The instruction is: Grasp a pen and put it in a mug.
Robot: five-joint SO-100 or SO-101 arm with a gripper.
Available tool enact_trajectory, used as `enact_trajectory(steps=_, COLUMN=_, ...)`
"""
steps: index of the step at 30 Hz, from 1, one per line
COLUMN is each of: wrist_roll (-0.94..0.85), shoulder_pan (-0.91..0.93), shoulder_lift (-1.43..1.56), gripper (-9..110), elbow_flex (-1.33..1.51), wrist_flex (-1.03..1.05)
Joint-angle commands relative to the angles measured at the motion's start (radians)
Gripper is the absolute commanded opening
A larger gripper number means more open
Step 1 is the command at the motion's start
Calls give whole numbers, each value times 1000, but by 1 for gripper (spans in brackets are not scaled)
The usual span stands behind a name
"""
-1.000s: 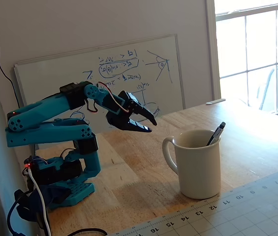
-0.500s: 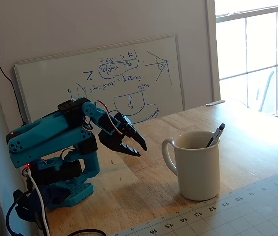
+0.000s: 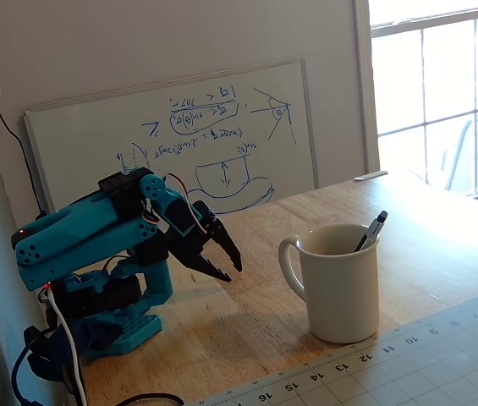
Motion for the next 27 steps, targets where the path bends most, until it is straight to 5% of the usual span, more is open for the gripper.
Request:
enact_trajectory(steps=1, wrist_roll=-31, shoulder_pan=29, shoulder_lift=5, gripper=7, elbow_flex=-20, wrist_flex=5)
enact_trajectory(steps=27, wrist_roll=-18, shoulder_pan=34, shoulder_lift=3, gripper=7, elbow_flex=-20, wrist_flex=3)
